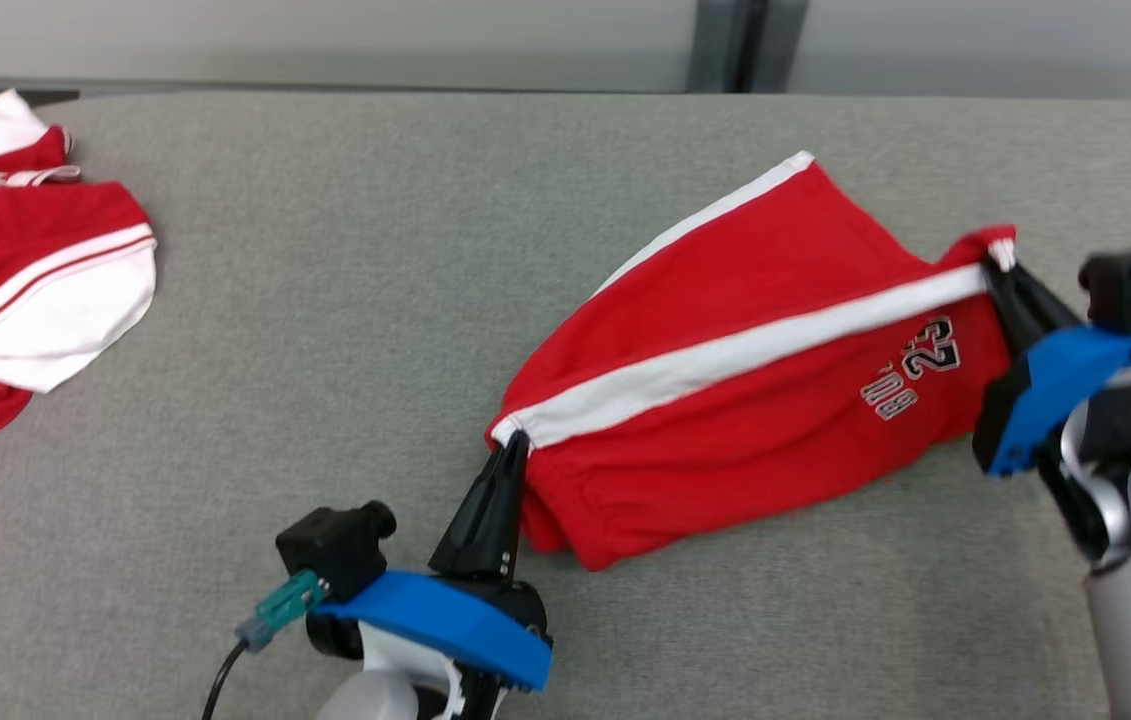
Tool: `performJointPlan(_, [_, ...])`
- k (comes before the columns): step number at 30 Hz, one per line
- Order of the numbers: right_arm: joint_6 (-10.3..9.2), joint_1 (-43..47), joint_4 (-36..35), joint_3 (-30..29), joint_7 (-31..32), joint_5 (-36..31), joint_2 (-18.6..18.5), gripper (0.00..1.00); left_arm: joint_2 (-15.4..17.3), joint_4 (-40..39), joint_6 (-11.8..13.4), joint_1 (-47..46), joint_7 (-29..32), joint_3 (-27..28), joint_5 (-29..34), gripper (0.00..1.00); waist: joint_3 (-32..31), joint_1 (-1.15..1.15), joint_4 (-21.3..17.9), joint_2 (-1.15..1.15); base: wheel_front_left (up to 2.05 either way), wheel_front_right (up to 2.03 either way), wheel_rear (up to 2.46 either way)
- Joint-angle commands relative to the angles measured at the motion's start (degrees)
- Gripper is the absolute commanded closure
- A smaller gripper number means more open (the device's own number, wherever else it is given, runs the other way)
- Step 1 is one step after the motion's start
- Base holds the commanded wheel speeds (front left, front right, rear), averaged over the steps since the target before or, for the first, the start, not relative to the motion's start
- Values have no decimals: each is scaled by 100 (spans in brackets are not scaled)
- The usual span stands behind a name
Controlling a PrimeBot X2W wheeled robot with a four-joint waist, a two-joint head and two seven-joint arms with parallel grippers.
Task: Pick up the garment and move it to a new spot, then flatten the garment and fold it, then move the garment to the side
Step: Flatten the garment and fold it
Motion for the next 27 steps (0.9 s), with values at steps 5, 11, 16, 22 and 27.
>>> performJointPlan(5, [1, -1110, 879, 432, 280, 105, -349, 100, -203, 463, -70, -511, -24, -10, -130, 100, 486, -1, 461, 0, 0, 0, 0])
performJointPlan(11, [1, -1983, 1828, 864, 430, 340, -536, 100, -345, 875, -45, -966, -195, -90, -333, 100, 701, -1, 733, 0, 0, 0, 0])
performJointPlan(16, [1, -2506, 2579, 1026, 302, 376, -600, 100, -389, 1176, 11, -1287, -307, -172, -509, 100, 764, -1, 861, 0, 0, 0, 0])
performJointPlan(22, [0, -2991, 3330, 953, -91, 265, -606, 0, -401, 1408, 82, -1506, -378, -423, -741, 100, 814, -1, 908, 0, 0, 0, 0])
performJointPlan(27, [1, -3249, 3834, 819, -601, 113, -554, 0, -399, 1481, 180, -1582, -461, -635, -827, 0, 799, -1, 862, 0, 0, 0, 0])
